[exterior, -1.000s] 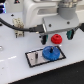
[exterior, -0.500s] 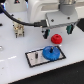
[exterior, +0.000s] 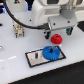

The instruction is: Insert the blue gear onto the right peg, followed by the red gear

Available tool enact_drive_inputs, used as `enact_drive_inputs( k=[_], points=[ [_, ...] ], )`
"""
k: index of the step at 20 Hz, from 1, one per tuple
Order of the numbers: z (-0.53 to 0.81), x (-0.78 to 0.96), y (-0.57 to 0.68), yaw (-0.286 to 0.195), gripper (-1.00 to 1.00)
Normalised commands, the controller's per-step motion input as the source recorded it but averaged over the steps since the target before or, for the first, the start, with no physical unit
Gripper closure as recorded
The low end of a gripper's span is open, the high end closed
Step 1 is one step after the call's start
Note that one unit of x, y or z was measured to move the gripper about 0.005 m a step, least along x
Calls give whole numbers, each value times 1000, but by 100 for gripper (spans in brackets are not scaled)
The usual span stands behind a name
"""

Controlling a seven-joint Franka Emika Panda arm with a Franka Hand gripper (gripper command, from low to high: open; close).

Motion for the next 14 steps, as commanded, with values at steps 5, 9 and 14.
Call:
enact_drive_inputs(
  k=[5,9,14],
  points=[
    [-366,-150,7,0,-100],
    [-310,-237,-13,0,100],
    [-30,-118,2,0,100]
  ],
)
